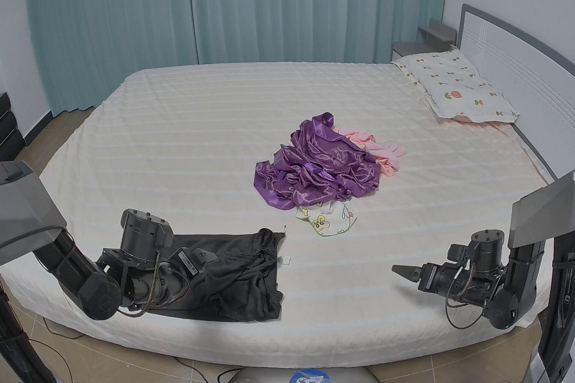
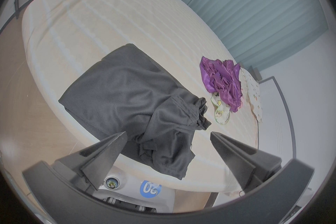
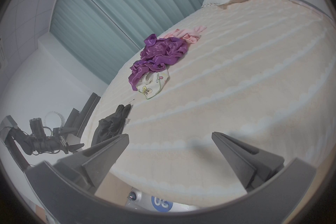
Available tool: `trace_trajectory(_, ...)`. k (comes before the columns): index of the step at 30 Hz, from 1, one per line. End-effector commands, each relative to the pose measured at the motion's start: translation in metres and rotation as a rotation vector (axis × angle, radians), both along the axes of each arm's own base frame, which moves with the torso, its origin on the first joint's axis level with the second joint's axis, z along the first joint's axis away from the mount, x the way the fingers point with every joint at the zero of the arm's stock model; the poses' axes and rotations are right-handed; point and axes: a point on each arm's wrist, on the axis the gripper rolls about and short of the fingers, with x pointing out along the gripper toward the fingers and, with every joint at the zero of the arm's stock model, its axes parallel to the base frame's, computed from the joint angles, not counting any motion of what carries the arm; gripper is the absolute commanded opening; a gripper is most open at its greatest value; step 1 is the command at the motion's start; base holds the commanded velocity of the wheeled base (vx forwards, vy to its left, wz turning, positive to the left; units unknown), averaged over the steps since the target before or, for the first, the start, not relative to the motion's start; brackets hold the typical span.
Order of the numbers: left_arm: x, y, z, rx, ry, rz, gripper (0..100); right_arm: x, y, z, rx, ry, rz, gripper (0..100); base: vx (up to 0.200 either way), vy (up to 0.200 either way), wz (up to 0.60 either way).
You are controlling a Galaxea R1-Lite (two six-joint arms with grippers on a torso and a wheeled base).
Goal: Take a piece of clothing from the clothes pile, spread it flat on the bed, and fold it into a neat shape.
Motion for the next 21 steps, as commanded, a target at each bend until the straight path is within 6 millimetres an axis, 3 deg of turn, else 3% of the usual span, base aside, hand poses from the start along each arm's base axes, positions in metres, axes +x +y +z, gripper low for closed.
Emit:
trace_trajectory(1, 0.007, 0.020, 0.001, -0.031, 0.006, 0.048, 100, 0.016, 0.039, 0.019, -0.025, -0.080, 0.017, 100, 0.000, 0.200, 0.00)
trace_trajectory(16, 0.015, 0.061, -0.010, -0.111, 0.063, 0.110, 100, 0.035, 0.116, 0.039, -0.109, -0.061, 0.086, 100, 0.000, 0.200, 0.00)
trace_trajectory(21, 0.023, 0.076, -0.022, -0.145, 0.051, 0.127, 100, 0.038, 0.157, 0.056, -0.142, -0.036, 0.158, 100, 0.000, 0.200, 0.00)
